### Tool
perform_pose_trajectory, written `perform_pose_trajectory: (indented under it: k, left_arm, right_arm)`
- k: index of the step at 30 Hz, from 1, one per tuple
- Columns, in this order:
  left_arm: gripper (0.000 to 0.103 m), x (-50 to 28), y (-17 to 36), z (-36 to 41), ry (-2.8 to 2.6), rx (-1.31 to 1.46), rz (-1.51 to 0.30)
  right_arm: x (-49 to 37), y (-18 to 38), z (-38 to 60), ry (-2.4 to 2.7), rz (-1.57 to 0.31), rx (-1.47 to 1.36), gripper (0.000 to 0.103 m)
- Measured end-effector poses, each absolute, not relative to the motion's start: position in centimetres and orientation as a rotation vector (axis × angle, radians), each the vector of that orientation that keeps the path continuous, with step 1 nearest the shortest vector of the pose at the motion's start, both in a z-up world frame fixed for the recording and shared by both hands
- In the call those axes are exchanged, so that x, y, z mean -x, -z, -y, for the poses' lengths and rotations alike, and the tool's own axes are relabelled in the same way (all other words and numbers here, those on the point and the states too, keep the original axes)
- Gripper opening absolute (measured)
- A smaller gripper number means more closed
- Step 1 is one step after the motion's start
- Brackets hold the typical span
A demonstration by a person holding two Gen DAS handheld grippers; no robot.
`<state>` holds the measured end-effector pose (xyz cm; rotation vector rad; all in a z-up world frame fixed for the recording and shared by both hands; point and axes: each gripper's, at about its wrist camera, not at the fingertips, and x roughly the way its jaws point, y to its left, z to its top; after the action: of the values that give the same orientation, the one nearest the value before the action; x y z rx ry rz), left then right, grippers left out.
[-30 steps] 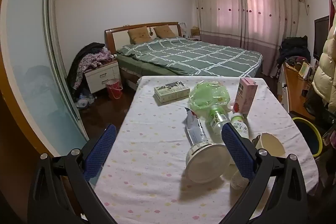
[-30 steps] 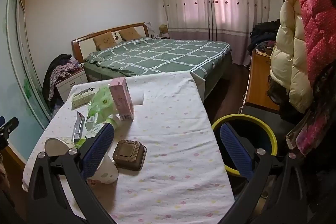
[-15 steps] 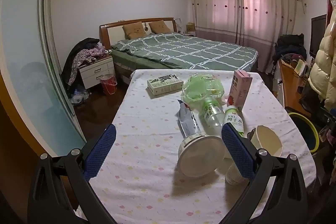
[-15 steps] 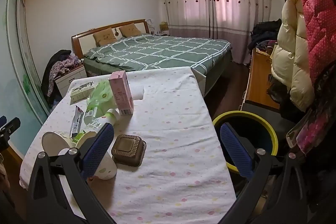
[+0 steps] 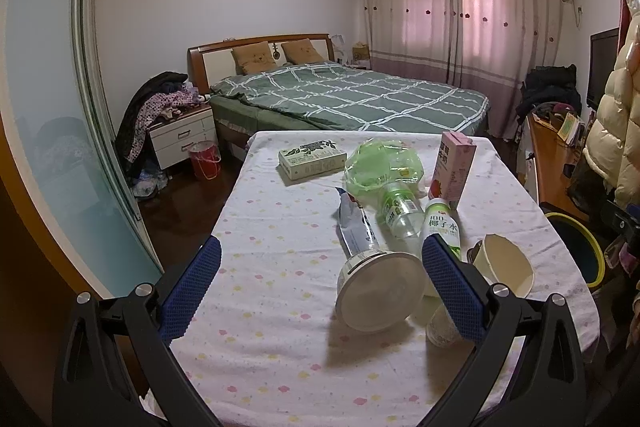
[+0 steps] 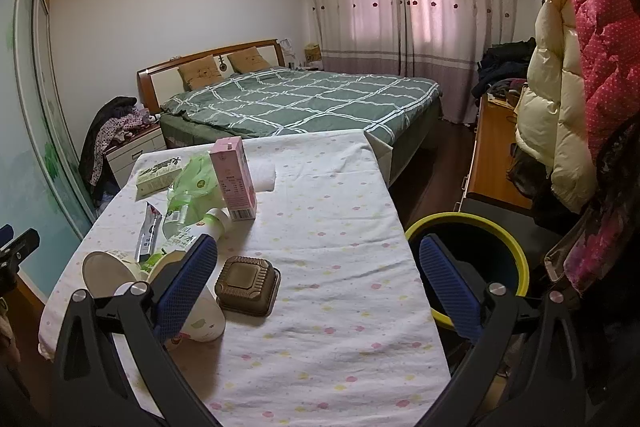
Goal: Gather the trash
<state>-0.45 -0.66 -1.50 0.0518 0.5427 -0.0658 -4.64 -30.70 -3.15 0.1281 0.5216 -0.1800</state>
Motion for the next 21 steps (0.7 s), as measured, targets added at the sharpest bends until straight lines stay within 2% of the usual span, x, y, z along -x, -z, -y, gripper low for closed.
perform_pose_trajectory:
  k: [21]
  left_arm:
    - [0.099, -0.1, 1.5, 0.9, 0.079, -0.058, -0.556]
  right_arm:
    - [3.7, 2.9, 30.6, 0.180, -0.536, -0.124, 0.097]
